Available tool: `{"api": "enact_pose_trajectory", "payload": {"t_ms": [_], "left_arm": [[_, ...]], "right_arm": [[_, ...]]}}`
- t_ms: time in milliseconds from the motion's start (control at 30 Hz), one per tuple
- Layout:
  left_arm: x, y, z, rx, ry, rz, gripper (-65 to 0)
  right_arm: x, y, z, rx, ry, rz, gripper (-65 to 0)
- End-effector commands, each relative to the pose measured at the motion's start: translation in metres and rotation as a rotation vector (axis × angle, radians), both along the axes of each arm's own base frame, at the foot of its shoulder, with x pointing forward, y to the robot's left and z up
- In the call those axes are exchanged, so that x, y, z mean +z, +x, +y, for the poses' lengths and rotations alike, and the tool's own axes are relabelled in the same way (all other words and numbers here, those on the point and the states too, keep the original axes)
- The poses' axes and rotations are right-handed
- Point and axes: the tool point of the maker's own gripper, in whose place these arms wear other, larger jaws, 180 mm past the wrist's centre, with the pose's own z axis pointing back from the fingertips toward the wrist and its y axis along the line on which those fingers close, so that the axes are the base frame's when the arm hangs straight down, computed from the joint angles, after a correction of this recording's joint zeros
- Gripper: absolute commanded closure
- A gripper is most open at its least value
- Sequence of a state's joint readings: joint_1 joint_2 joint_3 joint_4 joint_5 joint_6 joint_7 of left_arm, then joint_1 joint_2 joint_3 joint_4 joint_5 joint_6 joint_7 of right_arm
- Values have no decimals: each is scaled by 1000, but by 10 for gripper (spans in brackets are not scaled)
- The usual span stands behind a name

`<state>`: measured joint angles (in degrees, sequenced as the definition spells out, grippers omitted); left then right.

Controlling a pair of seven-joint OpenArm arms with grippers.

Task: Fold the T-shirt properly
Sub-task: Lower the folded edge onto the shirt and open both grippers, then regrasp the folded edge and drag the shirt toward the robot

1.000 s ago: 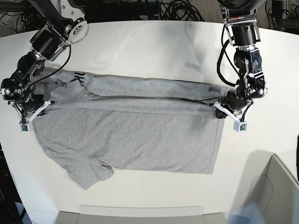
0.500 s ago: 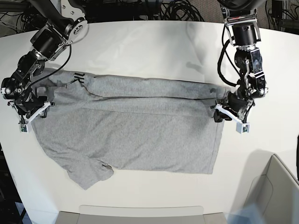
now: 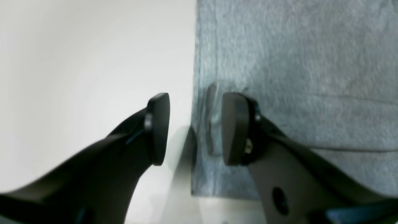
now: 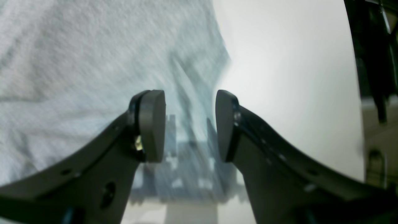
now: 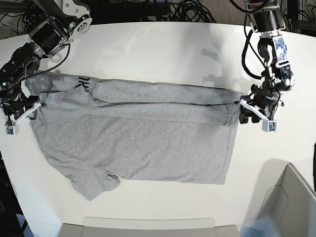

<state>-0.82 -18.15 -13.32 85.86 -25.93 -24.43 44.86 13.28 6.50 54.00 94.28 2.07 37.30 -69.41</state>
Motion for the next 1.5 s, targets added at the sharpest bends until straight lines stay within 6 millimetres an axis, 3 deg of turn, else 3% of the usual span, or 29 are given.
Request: {"api": "enact_pose_trajectory", "payload": {"t_ms": [0,300,533,700,833,967,1233,1467], "left_arm": [[17,6,8,9,9,-53,-279],[-2,-17,8,7,12,2,-278],[-2,-17,9,6,13,2,-278],[-2,-22,8,0,22,5,-278],[1,-26,6,-10,31,-2,-278],[0,-28,6,-10,31,3,-278],[-1,-28,5,-8,28,5,-278],[-1,-27,4,-7,23,3,-278]], "right_arm": [[14,0,-8,-4,-19,-39,-266],[-12,-72,-37,-83,81,13,-267],[-47,-103,-54,-90,264,30,-266],[-71,-109,-63,-132,390,43,-266],[-78,-102,-63,-149,425,-14,-266],[-88,-96,-50,-114,447,19,-266],[-95,-100,-37,-90,486,67,-266],[-99,-85,-31,-96,549,39,-266]]}}
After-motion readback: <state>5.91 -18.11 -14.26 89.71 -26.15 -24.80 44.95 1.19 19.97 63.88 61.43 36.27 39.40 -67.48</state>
